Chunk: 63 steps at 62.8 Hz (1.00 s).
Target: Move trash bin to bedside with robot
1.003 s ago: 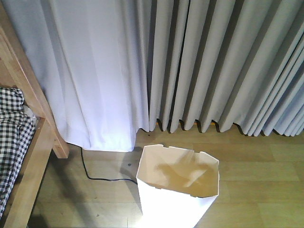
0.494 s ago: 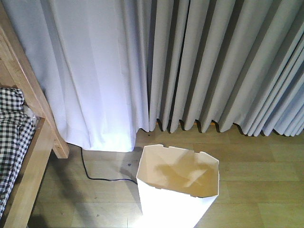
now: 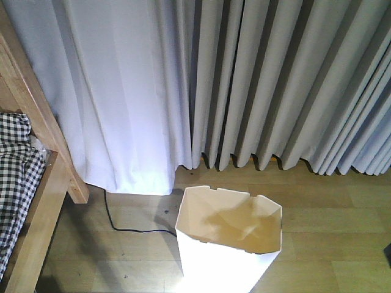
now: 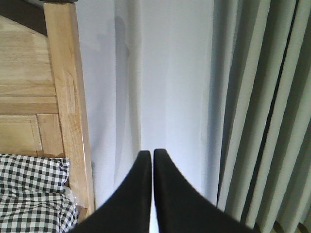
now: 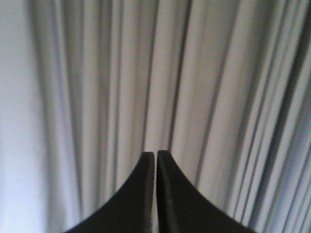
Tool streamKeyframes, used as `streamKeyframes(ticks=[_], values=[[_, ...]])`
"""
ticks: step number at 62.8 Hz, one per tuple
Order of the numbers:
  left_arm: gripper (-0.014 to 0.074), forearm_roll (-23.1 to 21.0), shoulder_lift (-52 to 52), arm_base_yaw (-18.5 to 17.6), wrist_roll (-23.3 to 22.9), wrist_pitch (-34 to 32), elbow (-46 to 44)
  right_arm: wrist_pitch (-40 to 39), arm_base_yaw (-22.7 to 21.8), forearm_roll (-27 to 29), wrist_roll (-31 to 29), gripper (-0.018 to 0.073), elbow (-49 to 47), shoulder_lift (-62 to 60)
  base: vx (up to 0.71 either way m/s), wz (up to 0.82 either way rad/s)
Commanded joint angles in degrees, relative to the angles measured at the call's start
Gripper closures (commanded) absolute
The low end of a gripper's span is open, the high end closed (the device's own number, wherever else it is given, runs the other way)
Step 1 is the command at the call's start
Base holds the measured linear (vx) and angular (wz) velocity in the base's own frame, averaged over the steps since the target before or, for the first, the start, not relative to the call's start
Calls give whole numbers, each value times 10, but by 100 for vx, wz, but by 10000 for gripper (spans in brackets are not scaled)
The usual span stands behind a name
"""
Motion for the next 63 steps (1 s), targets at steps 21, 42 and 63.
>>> streamKeyframes(ticks=[21, 42, 63], values=[[602, -2, -6, -2, -5, -45, 16, -162, 45, -279, 253, 569, 74, -16, 0, 0], [602, -2, -6, -2, -5, -45, 16, -138, 46, -245, 255, 569, 81, -16, 0, 0], [602, -2, -6, -2, -5, -45, 16, -138, 46, -221, 244, 569, 81, -16, 0, 0]])
